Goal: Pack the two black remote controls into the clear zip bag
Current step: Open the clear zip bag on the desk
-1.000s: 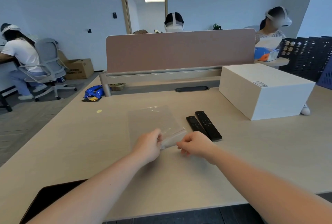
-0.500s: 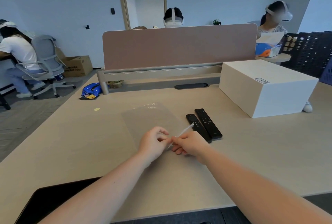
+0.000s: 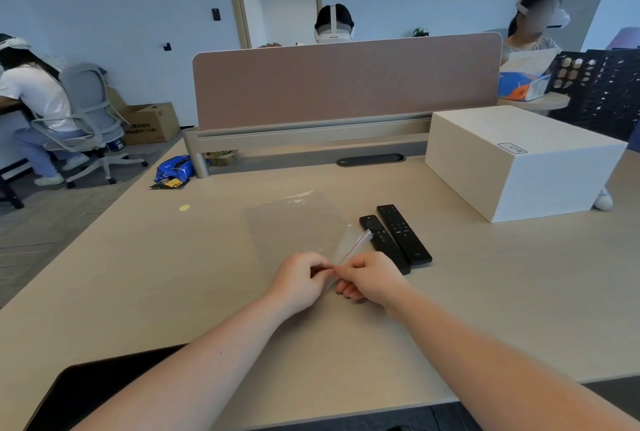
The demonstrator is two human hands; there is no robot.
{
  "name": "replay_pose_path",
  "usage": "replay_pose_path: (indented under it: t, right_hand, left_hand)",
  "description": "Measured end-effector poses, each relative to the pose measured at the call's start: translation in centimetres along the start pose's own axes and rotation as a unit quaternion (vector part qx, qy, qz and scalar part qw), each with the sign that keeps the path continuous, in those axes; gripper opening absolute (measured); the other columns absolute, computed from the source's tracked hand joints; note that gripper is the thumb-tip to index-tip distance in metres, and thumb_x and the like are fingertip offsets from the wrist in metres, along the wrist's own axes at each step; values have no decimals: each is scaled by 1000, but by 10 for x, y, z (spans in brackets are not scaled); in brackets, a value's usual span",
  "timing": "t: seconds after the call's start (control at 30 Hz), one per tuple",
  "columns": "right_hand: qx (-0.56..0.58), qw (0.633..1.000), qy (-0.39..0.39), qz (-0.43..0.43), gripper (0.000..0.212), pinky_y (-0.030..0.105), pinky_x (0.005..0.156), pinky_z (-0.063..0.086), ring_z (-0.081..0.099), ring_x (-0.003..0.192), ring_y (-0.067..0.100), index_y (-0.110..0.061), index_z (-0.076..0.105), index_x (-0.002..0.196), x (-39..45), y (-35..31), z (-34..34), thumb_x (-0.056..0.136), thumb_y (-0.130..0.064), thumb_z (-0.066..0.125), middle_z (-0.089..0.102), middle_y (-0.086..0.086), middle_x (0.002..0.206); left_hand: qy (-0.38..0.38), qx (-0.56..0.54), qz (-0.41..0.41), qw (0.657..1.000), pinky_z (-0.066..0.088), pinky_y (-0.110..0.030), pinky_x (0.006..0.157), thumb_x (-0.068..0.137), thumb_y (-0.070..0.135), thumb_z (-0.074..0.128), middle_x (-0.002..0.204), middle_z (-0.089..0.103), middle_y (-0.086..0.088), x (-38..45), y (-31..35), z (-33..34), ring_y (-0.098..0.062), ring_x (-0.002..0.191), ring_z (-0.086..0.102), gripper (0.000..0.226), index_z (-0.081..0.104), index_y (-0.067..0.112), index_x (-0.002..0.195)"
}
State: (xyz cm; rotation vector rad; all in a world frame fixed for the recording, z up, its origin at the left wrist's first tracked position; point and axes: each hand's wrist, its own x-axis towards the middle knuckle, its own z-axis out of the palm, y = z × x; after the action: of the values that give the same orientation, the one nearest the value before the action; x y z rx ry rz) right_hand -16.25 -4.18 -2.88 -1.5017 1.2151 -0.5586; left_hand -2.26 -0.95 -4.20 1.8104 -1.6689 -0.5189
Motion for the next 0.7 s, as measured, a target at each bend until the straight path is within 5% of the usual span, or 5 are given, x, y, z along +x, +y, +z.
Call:
replay_pose_path:
  t: [0.17, 0.4, 0.57, 0.7]
  right_hand:
    - [-21, 999, 27, -5, 27, 20, 42, 47, 50, 44, 12, -9, 64, 68, 2, 3, -1, 93, -17, 58, 63, 4, 59]
    - [9, 998, 64, 22, 23, 21, 41, 46, 49, 42, 16, -5, 65, 69, 4, 4, 2, 88, -9, 54, 64, 6, 57]
    - [27, 994, 101, 40, 23, 19, 39, 38, 45, 38, 18, -5, 59, 65, 5, 7, 5, 84, -8, 45, 63, 9, 53]
    - [-9, 992, 118, 33, 27, 17, 39, 33, 46, 38, 17, -7, 60, 62, 3, 7, 9, 82, -11, 43, 65, 7, 53]
  left_hand:
    - [109, 47, 18, 993, 29, -21, 68, 89, 7, 52, 85, 57, -1, 3, -2, -4, -25, 90, 56, 11, 62, 7, 86]
    - [-10, 168, 101, 980, 45, -33, 80, 86, 6, 52, 101, 62, -11, -4, -8, -9, -31, 99, 59, 19, 64, 8, 101]
    - [102, 202, 92, 970, 48, -36, 75, 89, 13, 49, 103, 62, -7, -4, -10, -28, -30, 95, 60, 24, 67, 15, 104]
    - [114, 187, 78, 973, 50, -38, 77, 93, 13, 47, 101, 68, -12, -3, -12, -32, -34, 97, 61, 26, 65, 19, 110]
